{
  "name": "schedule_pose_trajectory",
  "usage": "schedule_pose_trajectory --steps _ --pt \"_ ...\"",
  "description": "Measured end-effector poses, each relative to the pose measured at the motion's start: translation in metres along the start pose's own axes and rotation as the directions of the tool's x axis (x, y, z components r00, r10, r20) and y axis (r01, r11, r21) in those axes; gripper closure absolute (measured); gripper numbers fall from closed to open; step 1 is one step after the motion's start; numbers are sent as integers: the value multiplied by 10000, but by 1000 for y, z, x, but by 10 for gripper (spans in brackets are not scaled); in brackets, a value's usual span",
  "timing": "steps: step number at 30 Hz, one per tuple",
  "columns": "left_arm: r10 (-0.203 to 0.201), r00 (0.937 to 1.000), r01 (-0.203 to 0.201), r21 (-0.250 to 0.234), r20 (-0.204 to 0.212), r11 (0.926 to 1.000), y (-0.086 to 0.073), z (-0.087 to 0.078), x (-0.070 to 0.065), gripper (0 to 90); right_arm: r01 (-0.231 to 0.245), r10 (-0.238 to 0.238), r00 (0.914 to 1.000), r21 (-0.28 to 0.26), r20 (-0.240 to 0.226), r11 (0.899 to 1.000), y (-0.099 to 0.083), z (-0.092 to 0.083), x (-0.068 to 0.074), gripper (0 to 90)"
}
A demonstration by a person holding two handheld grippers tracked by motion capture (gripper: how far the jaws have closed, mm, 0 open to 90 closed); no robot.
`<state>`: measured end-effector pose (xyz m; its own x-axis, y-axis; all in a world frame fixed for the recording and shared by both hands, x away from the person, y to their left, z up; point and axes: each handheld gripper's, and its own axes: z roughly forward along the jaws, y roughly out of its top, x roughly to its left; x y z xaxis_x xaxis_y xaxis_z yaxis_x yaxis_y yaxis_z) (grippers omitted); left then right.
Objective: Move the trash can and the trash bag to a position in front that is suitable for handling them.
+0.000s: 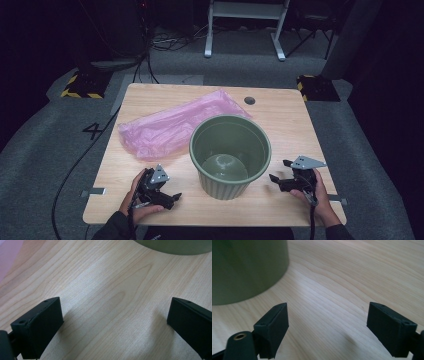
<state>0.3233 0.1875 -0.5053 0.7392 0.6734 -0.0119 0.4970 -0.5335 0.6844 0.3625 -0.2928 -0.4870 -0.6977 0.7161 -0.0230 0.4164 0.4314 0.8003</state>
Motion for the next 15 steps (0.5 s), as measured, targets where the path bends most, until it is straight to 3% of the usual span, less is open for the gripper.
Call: schedule_pose_trajectory --steps 3,6,15 --pt "-47 10000 48 1 -71 10000 2 2 -1 0 179 -182 9994 -115 -287 9998 5 1 7 177" --pt "-59 9999 60 6 -86 10000 7 6 -3 0 250 -249 9997 130 -87 9996 8 3 12 185" --pt "226 9996 -226 23 156 9997 21 20 -14 0 564 -578 9950 -198 -809 9982 11 6 28 185"
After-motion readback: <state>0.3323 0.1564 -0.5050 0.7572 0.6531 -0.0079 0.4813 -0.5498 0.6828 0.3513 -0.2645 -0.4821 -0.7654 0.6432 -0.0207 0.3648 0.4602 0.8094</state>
